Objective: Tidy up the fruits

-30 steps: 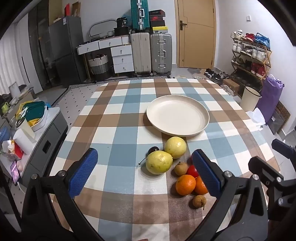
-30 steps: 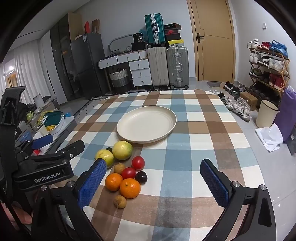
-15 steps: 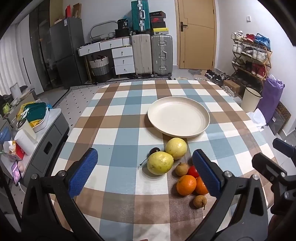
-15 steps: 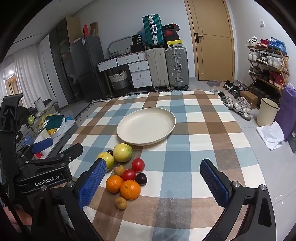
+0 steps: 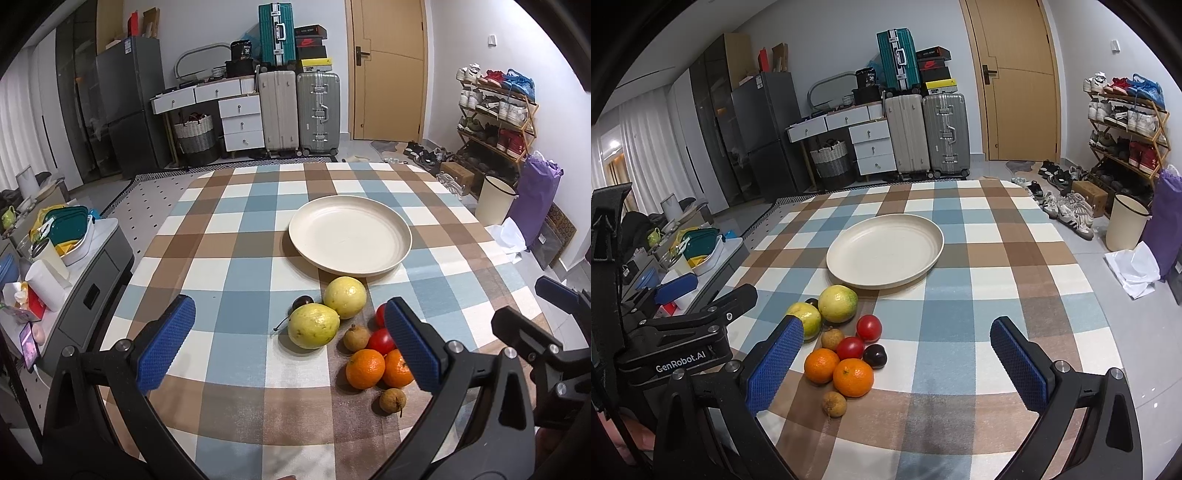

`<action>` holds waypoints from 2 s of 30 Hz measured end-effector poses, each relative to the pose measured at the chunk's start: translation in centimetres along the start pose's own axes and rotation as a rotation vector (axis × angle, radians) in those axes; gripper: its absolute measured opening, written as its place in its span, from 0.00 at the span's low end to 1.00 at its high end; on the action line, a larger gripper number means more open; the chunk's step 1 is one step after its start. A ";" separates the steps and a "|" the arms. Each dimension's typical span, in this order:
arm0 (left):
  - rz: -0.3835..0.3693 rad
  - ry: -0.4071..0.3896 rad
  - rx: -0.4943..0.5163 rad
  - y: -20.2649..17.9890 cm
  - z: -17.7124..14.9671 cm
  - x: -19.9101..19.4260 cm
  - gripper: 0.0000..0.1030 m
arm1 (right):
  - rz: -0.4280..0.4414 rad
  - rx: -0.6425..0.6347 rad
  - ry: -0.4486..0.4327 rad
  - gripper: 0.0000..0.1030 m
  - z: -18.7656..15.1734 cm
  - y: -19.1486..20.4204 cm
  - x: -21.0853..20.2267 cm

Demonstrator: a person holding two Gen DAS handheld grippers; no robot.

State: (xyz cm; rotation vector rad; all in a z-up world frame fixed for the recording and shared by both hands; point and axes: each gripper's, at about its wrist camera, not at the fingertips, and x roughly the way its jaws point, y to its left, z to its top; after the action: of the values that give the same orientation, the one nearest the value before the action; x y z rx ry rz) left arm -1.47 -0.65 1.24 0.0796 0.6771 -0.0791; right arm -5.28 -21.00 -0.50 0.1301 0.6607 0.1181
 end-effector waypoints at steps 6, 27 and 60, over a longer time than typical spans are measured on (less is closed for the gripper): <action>-0.007 -0.005 0.007 -0.1 0.2 -0.1 0.99 | 0.001 -0.010 -0.001 1.00 0.0 0.2 0.0; -0.010 -0.007 0.008 -0.2 0.2 -0.2 0.99 | 0.009 0.002 0.000 1.00 0.2 -0.3 -0.1; -0.001 0.002 -0.010 0.1 -0.4 -0.1 0.99 | 0.033 0.004 0.014 1.00 -0.7 -0.8 0.8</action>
State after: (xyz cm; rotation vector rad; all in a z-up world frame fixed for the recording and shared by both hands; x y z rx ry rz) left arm -1.78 -0.49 1.01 0.0697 0.6797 -0.0765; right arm -5.02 -21.56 -1.71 0.1438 0.6728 0.1500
